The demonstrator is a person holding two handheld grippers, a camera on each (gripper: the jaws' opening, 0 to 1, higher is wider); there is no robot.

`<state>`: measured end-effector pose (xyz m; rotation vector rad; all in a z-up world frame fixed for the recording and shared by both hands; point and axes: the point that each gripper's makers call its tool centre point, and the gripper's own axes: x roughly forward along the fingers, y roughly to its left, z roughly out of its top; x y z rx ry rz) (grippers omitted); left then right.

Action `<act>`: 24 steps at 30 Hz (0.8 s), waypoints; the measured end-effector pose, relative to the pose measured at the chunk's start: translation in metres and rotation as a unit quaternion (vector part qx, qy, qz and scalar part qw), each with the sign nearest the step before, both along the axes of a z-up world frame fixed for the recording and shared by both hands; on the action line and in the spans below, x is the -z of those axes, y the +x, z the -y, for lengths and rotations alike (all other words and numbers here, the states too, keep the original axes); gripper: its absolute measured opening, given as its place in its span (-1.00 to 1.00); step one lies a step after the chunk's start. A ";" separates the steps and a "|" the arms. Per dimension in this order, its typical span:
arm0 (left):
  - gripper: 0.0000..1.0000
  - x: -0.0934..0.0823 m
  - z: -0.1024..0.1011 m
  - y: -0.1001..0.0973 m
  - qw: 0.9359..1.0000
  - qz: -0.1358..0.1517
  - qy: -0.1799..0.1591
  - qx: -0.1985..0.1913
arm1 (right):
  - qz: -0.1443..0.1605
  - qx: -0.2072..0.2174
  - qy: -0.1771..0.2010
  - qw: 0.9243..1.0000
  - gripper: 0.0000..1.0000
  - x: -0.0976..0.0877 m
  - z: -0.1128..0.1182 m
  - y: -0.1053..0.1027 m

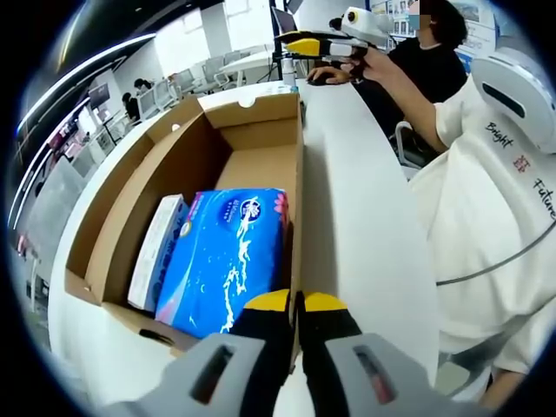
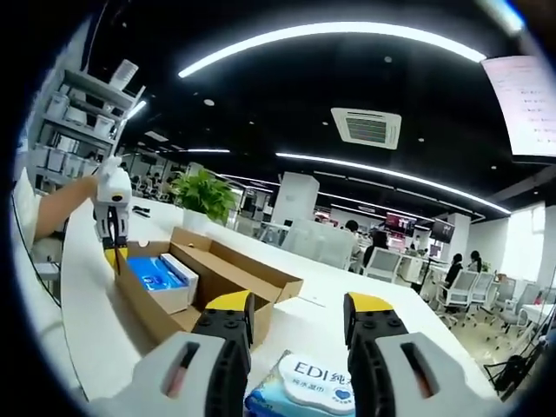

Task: Operate the shoe box by opening the lid, removing the specified soft item, and placing it in the target area until the item is outside and the box remains undamaged.

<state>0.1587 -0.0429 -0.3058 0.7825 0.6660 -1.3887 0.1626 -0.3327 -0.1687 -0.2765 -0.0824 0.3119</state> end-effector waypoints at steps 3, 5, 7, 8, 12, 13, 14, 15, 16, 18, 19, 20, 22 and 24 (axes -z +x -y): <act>-0.96 0.000 0.000 0.000 1.000 0.000 0.000 0.000 | -0.002 -0.010 -0.001 1.000 -0.17 -0.003 -0.005 0.001; -0.96 0.000 0.000 0.000 1.000 0.000 0.000 0.000 | -0.006 -0.014 -0.001 1.000 -0.17 -0.003 -0.007 0.002; -0.96 0.000 0.000 0.000 1.000 0.000 -0.001 0.000 | -0.005 -0.019 0.000 1.000 -0.17 -0.004 -0.009 0.002; -0.96 0.000 0.000 0.000 1.000 0.000 -0.001 0.000 | -0.006 -0.020 0.001 1.000 -0.17 -0.004 -0.010 0.002; -0.96 0.000 -0.001 0.000 1.000 0.000 -0.001 0.000 | -0.012 -0.032 -0.010 0.999 -0.17 -0.004 -0.018 0.003; -0.96 0.000 -0.001 0.000 1.000 0.000 -0.001 0.000 | -0.014 -0.034 -0.012 0.999 -0.17 -0.004 -0.019 0.003; -0.96 0.000 -0.001 0.000 1.000 0.001 -0.001 0.000 | -0.012 -0.037 -0.014 0.999 -0.17 -0.005 -0.021 0.002; -0.96 0.000 -0.001 0.000 1.000 0.001 -0.001 0.000 | -0.012 -0.041 -0.013 0.999 -0.17 -0.006 -0.022 0.002; -0.96 0.000 -0.001 0.000 1.000 0.000 -0.001 0.000 | -0.013 -0.047 -0.009 0.999 -0.17 -0.007 -0.024 0.001; -0.96 0.000 -0.001 0.000 1.000 -0.001 -0.001 0.000 | -0.013 -0.057 -0.001 0.998 -0.17 -0.008 -0.027 0.001; -0.96 0.000 -0.001 0.000 1.000 -0.002 0.000 0.000 | -0.013 -0.058 0.001 0.998 -0.17 -0.008 -0.027 0.001; -0.96 0.000 -0.001 0.000 1.000 -0.003 0.000 0.000 | -0.016 -0.065 0.006 0.998 -0.17 -0.008 -0.030 0.002; -0.96 0.000 0.000 0.000 1.000 -0.004 0.000 0.000 | -0.017 -0.067 0.006 0.998 -0.17 -0.006 -0.031 0.003; -0.96 0.000 0.000 0.000 1.000 -0.004 0.000 0.001 | -0.023 -0.073 0.001 0.997 -0.17 -0.003 -0.036 0.007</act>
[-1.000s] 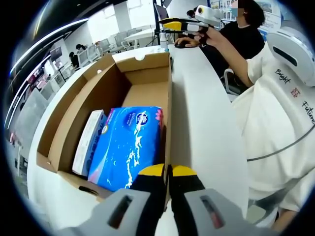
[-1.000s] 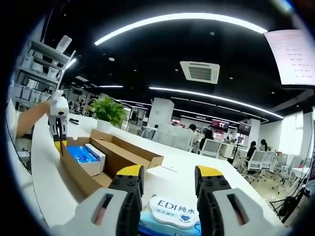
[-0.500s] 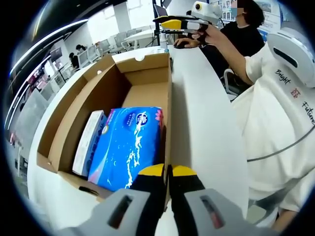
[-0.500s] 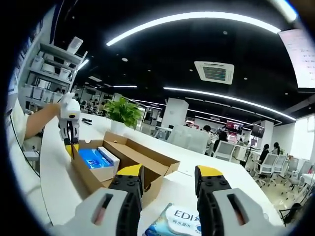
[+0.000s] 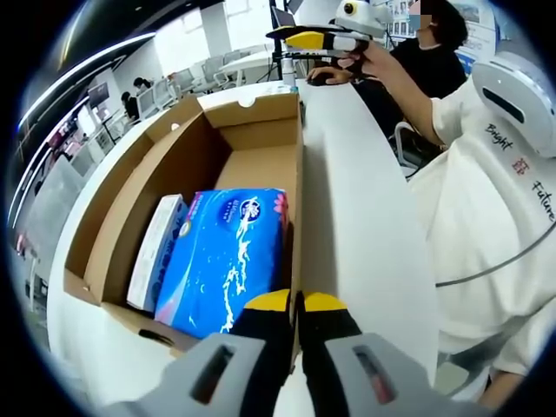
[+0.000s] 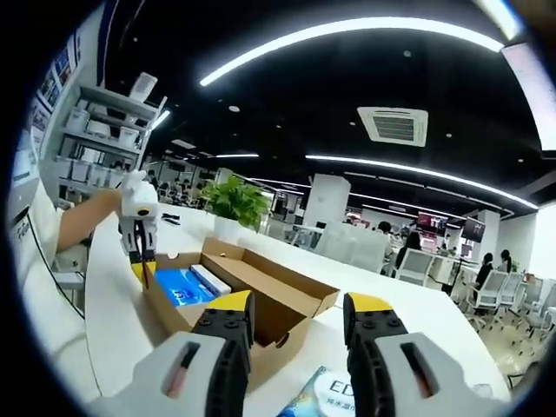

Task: Operate the shoe box by opening the lid, removing the specified soft item, and placing it in the target area until the item is outside and the box remains undamaged.

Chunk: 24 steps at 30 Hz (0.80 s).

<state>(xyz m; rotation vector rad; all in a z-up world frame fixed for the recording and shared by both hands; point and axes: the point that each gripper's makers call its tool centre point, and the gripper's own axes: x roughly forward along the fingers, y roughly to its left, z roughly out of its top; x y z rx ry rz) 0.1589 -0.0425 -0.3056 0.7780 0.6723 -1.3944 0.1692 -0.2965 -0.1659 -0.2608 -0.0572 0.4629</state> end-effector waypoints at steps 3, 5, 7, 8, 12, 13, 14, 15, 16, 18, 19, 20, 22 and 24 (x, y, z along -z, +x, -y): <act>-0.96 0.000 0.000 0.000 1.000 0.000 0.000 0.000 | -0.004 -0.011 -0.007 1.000 -0.18 0.001 -0.008 0.002; -0.96 0.000 0.000 0.000 1.000 0.000 0.000 0.000 | -0.006 -0.017 -0.015 1.000 -0.18 0.002 -0.014 0.004; -0.96 0.000 0.000 0.000 1.000 0.001 0.000 0.000 | -0.018 -0.032 -0.037 0.999 -0.18 0.007 -0.021 0.004; -0.96 0.000 0.000 0.000 1.000 0.001 0.000 0.000 | -0.017 -0.035 -0.034 0.999 -0.18 0.006 -0.022 0.004; -0.96 0.000 0.000 0.000 1.000 0.002 0.001 0.000 | -0.025 -0.048 -0.045 0.997 -0.17 0.009 -0.026 0.004; -0.96 0.000 0.000 0.000 1.000 0.001 0.001 0.000 | -0.030 -0.048 -0.044 0.997 -0.17 0.011 -0.025 0.006; -0.96 0.000 0.000 0.000 1.000 0.001 0.001 0.000 | -0.031 -0.049 -0.040 0.998 -0.18 0.012 -0.025 0.006; -0.96 0.000 0.000 -0.001 1.000 0.001 0.001 -0.001 | -0.033 -0.053 -0.032 0.998 -0.18 0.013 -0.025 0.007; -0.96 0.000 0.000 -0.001 1.000 0.001 0.001 -0.001 | -0.036 -0.055 -0.028 0.997 -0.18 0.014 -0.025 0.008; -0.96 0.000 0.000 -0.001 1.000 0.000 0.001 -0.002 | -0.044 -0.065 -0.019 0.997 -0.17 0.017 -0.027 0.009; -0.96 0.000 0.000 -0.001 1.000 -0.001 0.001 -0.002 | -0.054 -0.076 -0.020 0.995 -0.17 0.021 -0.030 0.009; -0.96 0.000 0.000 -0.001 1.000 -0.001 0.002 -0.002 | -0.057 -0.075 -0.020 0.995 -0.17 0.022 -0.029 0.011; -0.96 0.000 0.000 -0.001 1.000 -0.003 0.002 -0.003 | -0.065 -0.094 -0.017 0.993 -0.17 0.023 -0.034 0.009; -0.96 0.000 0.000 -0.001 1.000 -0.003 0.002 -0.003 | -0.069 -0.104 -0.008 0.992 -0.17 0.019 -0.035 0.010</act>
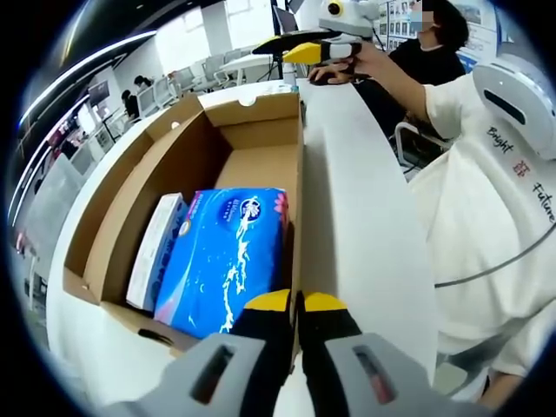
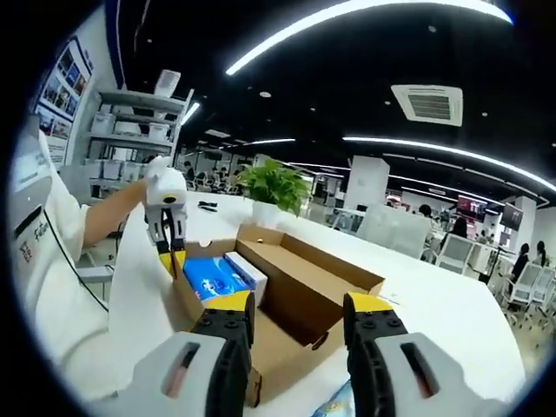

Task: Operate the shoe box by opening the lid, removing the specified soft item, and placing it in the target area until the item is outside and the box remains undamaged.

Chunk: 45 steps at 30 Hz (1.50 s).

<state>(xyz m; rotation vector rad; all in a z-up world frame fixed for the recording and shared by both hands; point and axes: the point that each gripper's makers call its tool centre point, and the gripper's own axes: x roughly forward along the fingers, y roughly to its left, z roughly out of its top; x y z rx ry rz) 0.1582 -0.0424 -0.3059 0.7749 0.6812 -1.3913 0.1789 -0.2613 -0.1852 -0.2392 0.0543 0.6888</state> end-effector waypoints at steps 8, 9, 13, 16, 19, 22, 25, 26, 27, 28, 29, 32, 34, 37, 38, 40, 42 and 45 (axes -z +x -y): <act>-0.97 0.000 0.000 0.000 1.000 -0.001 0.001 0.000 | -0.029 -0.053 0.002 0.998 -0.21 -0.006 -0.011 0.007; -0.97 0.000 0.000 0.000 1.000 -0.002 0.001 0.000 | -0.030 -0.061 0.004 0.998 -0.21 -0.006 -0.015 0.008; -0.97 0.000 0.000 0.000 1.000 -0.007 0.004 0.000 | -0.043 -0.092 -0.015 0.995 -0.21 0.003 -0.029 0.010; -0.97 0.000 0.000 0.000 1.000 -0.006 0.003 -0.001 | -0.043 -0.108 -0.045 0.992 -0.22 0.009 -0.040 0.009; -0.97 0.000 0.000 0.000 1.000 -0.005 0.004 -0.002 | -0.030 -0.104 -0.039 0.993 -0.26 0.005 -0.044 0.008; -0.97 0.000 0.000 0.000 1.000 -0.003 0.001 -0.002 | -0.025 -0.105 -0.032 0.994 -0.28 0.002 -0.046 0.009; -0.97 0.000 0.000 0.000 1.000 -0.005 0.002 -0.001 | -0.028 -0.107 -0.032 0.993 -0.28 0.000 -0.048 0.012; -0.97 0.000 0.000 0.000 1.000 -0.005 0.002 0.000 | -0.029 -0.107 -0.036 0.993 -0.28 0.000 -0.049 0.013; -0.97 0.000 0.000 0.000 1.000 -0.005 0.002 0.000 | -0.030 -0.111 -0.042 0.992 -0.28 -0.001 -0.051 0.013; -0.97 0.000 0.000 0.000 1.000 -0.005 0.002 -0.001 | -0.031 -0.115 -0.043 0.992 -0.27 -0.002 -0.052 0.012; -0.97 0.000 0.000 0.000 1.000 -0.004 0.001 -0.001 | -0.028 -0.120 -0.041 0.991 -0.26 -0.003 -0.054 0.012; -0.96 0.000 0.000 0.000 1.000 -0.002 0.000 -0.001 | -0.029 -0.126 -0.044 0.991 -0.25 -0.003 -0.059 0.013; -0.96 0.000 0.000 0.001 1.000 -0.002 0.000 -0.001 | -0.029 -0.128 -0.058 0.990 -0.25 0.000 -0.061 0.014; -0.97 -0.001 0.000 0.001 1.000 -0.003 0.001 0.000 | -0.030 -0.130 -0.065 0.989 -0.26 0.000 -0.063 0.016; -0.97 -0.001 0.000 0.001 1.000 -0.003 0.001 0.000 | -0.030 -0.131 -0.065 0.989 -0.26 0.000 -0.064 0.017; -0.97 -0.001 0.000 0.001 1.000 -0.003 0.000 0.000 | -0.028 -0.133 -0.066 0.989 -0.26 -0.002 -0.065 0.018; -0.97 -0.001 0.000 0.001 1.000 -0.002 0.000 0.000 | -0.028 -0.133 -0.064 0.989 -0.27 -0.003 -0.067 0.020; -0.97 -0.001 0.000 0.001 1.000 -0.003 0.000 0.000 | -0.026 -0.136 -0.069 0.988 -0.27 -0.003 -0.070 0.021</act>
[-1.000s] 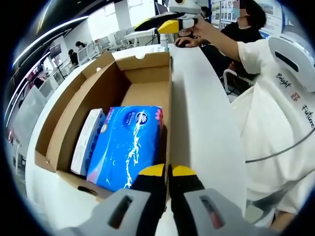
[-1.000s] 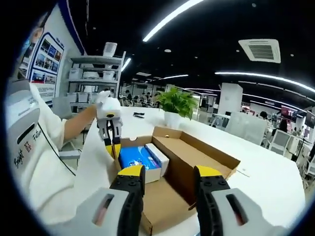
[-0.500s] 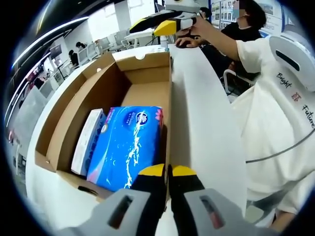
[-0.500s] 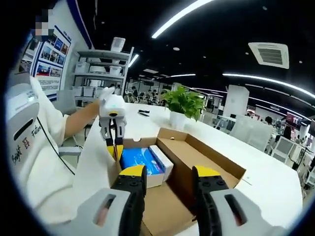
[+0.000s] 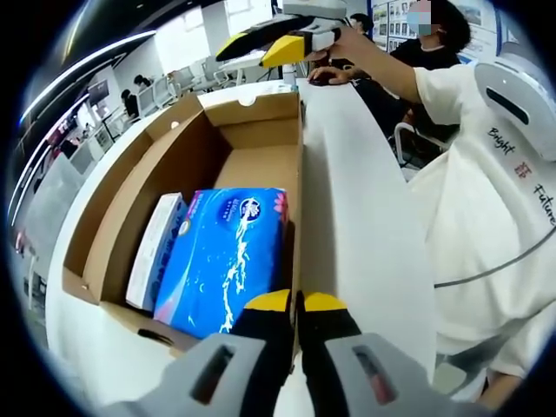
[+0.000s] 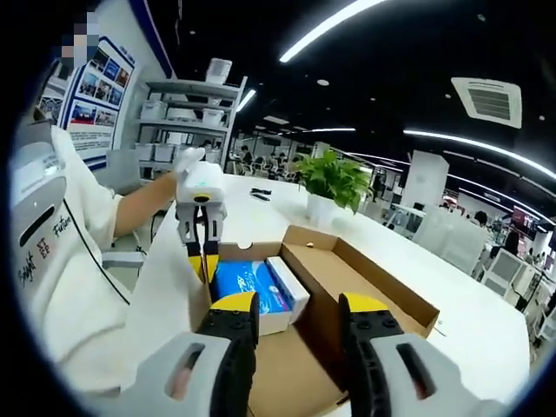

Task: Operate the shoe box by opening the lid, removing the specified soft item, and placing it in the target area until the item is outside and the box remains undamaged.

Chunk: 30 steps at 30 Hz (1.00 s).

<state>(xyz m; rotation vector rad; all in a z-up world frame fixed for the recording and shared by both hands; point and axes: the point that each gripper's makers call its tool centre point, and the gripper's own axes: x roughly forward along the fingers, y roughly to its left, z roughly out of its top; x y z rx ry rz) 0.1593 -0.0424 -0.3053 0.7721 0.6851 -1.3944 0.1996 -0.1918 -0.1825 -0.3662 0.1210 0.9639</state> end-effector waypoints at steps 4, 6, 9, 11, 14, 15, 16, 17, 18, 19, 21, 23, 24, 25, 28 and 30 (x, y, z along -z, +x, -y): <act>-0.97 0.000 0.000 0.000 1.000 0.001 -0.001 0.000 | -0.002 -0.001 -0.001 1.000 -0.27 0.001 -0.001 0.002; -0.97 0.000 0.000 0.000 1.000 0.001 -0.002 0.001 | -0.004 -0.001 -0.006 1.000 -0.27 0.003 -0.002 0.002; -0.97 0.000 0.000 0.000 1.000 0.001 -0.001 0.001 | -0.003 -0.004 -0.008 1.000 -0.28 0.002 -0.005 0.002; -0.97 0.000 0.000 0.000 1.000 0.001 -0.001 0.001 | -0.001 -0.006 -0.009 1.000 -0.28 0.000 -0.007 0.003; -0.96 0.000 0.001 0.000 1.000 0.003 -0.002 0.001 | -0.002 -0.012 -0.017 1.000 -0.27 -0.002 -0.011 0.005; -0.96 0.000 0.001 0.000 1.000 0.003 -0.002 0.001 | -0.003 -0.013 -0.020 1.000 -0.28 -0.001 -0.011 0.006; -0.96 0.000 0.001 0.000 1.000 0.003 -0.002 0.001 | -0.002 -0.013 -0.025 1.000 -0.28 -0.001 -0.012 0.008; -0.96 0.000 0.001 0.000 1.000 0.003 -0.001 0.001 | -0.003 -0.014 -0.032 0.999 -0.28 0.001 -0.012 0.009; -0.96 0.000 0.001 0.000 1.000 0.003 -0.001 0.001 | -0.005 -0.016 -0.037 0.999 -0.28 0.002 -0.012 0.010; -0.96 0.000 0.001 0.000 1.000 0.003 -0.001 0.001 | -0.004 -0.015 -0.039 0.999 -0.28 0.001 -0.012 0.012; -0.96 0.000 0.000 0.000 1.000 0.003 -0.002 0.001 | -0.006 -0.014 -0.036 0.999 -0.28 0.000 -0.010 0.014; -0.97 0.000 0.000 0.001 1.000 0.002 -0.002 0.001 | -0.012 -0.018 -0.039 0.999 -0.27 0.001 -0.011 0.015; -0.97 0.000 0.000 0.001 1.000 0.002 -0.001 0.001 | -0.014 -0.019 -0.040 0.999 -0.27 0.002 -0.012 0.015; -0.96 0.000 0.000 0.001 1.000 0.003 -0.002 0.001 | -0.016 -0.023 -0.044 0.999 -0.26 0.004 -0.013 0.015; -0.96 0.000 0.000 0.001 1.000 0.003 -0.002 0.001 | -0.019 -0.037 -0.053 0.998 -0.21 0.008 -0.018 0.014; -0.96 0.000 0.000 0.001 1.000 0.002 -0.001 0.001 | -0.021 -0.046 -0.059 0.997 -0.19 0.011 -0.023 0.015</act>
